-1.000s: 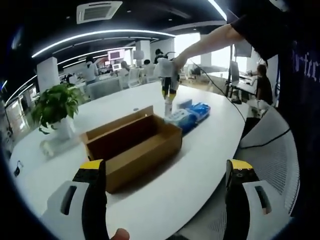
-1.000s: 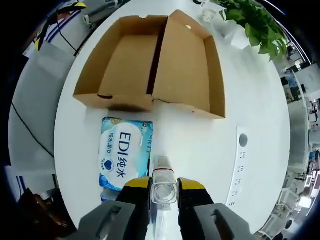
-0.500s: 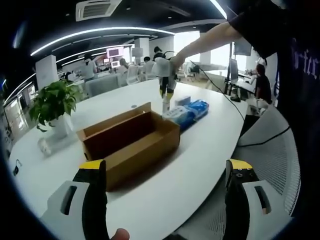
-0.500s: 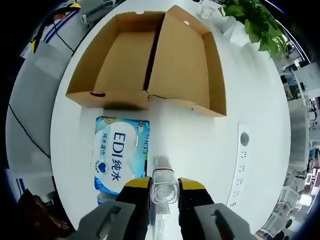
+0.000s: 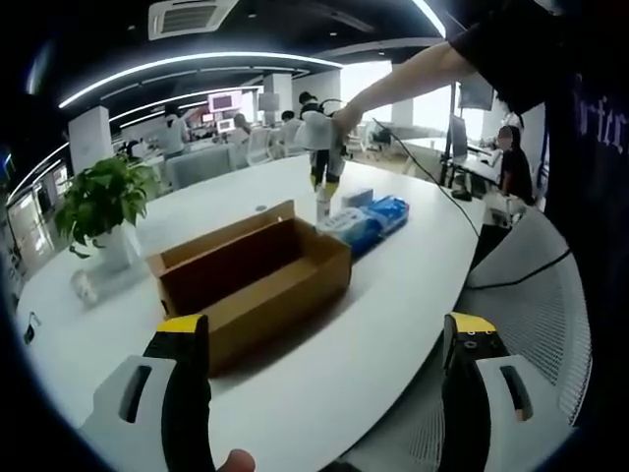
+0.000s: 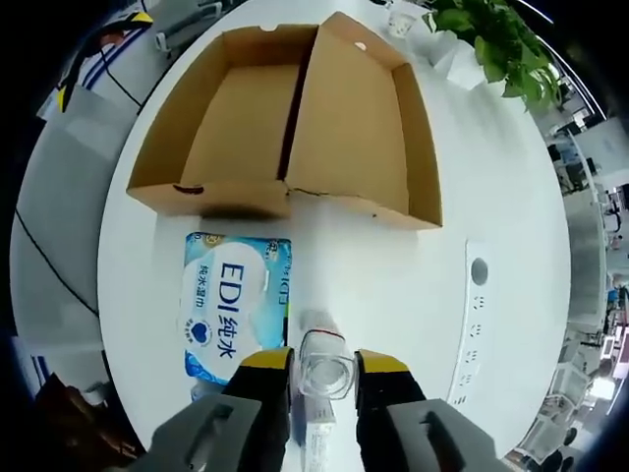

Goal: Operate the shoe box by opening the lid, removing the specified soft item, and placing it in the target area until the item is outside and the box remains undamaged.

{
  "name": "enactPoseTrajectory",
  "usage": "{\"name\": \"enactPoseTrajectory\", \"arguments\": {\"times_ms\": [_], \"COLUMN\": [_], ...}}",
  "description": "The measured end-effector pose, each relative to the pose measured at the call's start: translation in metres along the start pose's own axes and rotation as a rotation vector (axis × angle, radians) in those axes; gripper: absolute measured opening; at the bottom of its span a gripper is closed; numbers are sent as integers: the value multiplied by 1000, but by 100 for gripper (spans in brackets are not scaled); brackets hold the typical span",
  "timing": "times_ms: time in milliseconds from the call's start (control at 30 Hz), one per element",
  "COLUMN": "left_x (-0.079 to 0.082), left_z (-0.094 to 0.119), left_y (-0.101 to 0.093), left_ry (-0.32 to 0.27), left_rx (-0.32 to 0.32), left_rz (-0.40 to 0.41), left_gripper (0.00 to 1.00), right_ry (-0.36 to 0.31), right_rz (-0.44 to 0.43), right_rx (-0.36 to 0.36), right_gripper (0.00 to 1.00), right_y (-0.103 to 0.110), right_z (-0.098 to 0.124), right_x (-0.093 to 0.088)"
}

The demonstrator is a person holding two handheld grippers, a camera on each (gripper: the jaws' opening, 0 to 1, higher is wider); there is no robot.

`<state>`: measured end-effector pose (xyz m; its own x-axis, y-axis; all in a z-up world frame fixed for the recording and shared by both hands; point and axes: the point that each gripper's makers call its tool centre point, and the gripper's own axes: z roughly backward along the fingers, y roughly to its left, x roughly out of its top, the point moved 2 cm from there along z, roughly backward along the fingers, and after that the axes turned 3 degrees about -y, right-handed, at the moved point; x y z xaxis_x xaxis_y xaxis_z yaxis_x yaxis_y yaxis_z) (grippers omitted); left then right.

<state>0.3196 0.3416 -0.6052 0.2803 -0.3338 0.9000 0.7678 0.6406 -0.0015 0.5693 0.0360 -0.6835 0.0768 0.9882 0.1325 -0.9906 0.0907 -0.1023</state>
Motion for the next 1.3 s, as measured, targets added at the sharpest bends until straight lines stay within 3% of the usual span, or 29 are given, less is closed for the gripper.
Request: {"name": "enactPoseTrajectory", "arguments": {"times_ms": [233,600,1000,1300], "left_x": [-3,-3,-11,-16], "left_z": [0,0,2,0], "left_y": [0,4,30,55], "left_ry": [6,9,45,66], "left_rx": [1,19,108,193], "left_rz": [3,23,58,102], "left_gripper": [98,98,94,85], "right_ry": [-3,-5,-25,-77], "right_rz": [26,28,15,-35], "right_rx": [2,-10,-24,-39], "right_gripper": [17,24,34,47], "right_y": [0,-3,-4,-8], "right_z": [1,1,6,16], "right_x": [2,0,3,7]}}
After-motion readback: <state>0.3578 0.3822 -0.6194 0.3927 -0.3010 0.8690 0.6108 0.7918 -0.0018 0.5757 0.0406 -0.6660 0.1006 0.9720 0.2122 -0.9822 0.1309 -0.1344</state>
